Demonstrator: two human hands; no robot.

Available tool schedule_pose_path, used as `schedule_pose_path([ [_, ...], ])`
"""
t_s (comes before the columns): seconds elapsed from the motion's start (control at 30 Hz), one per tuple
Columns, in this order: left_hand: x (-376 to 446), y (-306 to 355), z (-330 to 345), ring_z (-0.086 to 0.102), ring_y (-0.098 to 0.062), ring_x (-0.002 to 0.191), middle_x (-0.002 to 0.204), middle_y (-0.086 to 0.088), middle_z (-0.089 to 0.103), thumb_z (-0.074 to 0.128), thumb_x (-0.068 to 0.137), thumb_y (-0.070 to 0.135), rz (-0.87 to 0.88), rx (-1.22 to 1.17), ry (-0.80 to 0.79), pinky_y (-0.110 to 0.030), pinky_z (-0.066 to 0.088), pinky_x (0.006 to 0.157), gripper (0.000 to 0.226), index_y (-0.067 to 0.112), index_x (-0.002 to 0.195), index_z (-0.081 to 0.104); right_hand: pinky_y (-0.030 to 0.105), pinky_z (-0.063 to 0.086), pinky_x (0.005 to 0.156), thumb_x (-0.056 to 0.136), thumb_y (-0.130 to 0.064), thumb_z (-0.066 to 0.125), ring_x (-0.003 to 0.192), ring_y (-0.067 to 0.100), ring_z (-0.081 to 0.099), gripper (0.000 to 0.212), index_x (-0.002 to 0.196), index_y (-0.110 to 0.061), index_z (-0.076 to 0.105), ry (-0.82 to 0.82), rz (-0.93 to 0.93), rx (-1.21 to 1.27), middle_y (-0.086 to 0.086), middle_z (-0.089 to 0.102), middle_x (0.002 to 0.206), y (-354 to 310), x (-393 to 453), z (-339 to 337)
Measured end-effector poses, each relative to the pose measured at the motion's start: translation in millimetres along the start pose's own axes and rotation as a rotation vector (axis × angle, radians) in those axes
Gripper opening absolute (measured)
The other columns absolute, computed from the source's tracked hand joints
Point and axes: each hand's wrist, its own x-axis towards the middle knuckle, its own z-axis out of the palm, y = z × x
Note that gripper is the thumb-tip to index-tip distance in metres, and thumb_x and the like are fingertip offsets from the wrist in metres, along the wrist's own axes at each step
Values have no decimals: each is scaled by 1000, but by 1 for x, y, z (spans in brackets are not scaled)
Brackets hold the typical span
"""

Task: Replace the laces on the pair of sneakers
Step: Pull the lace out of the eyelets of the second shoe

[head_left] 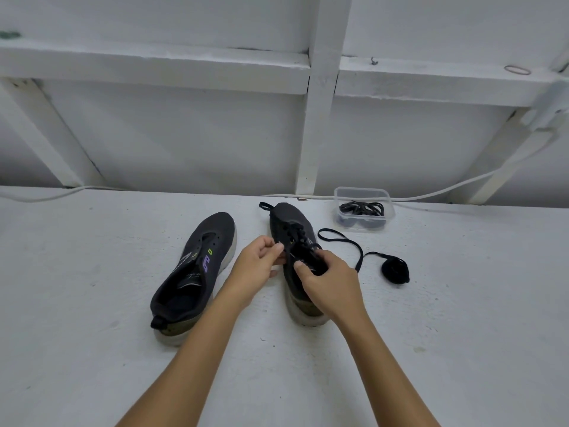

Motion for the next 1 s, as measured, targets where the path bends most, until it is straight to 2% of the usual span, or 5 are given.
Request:
schedule_pose_path([
  [0.17,-1,5,0,71,-3,98,99,6,76,56,103,27,18,21,-8,-29,52,81,12,18,98,63,24,51,75,86,-41,74,92,7,63,34,108,-30,51,-23,48,108,-17,60,100,-3,5,-11],
  [0.27,-1,5,1,70,-2,97,100,6,76,57,102,26,30,32,-7,-28,51,81,11,18,98,63,19,41,70,85,-38,78,91,5,56,19,97,-31,65,-5,-130,-148,-12,59,102,-4,14,-18],
  [0.43,1,3,2,70,-3,97,101,3,76,58,101,27,21,29,12,-28,51,80,10,19,96,62,28,40,70,90,-46,71,92,14,59,20,108,-37,75,-106,-243,-454,-12,58,90,-16,31,-19],
  [0.77,2,0,0,67,-9,108,110,6,74,58,101,25,20,51,-51,-29,54,87,14,27,110,69,31,37,69,101,-30,52,88,19,54,16,102,-19,64,-162,-346,-502,-3,54,99,-11,43,-6],
  [1.0,0,8,-2,67,-6,102,106,6,75,61,100,22,8,79,-69,-19,52,75,15,30,104,72,32,39,70,102,-30,49,88,19,52,16,101,-17,59,-229,-369,-568,-3,51,97,-14,47,-5],
])
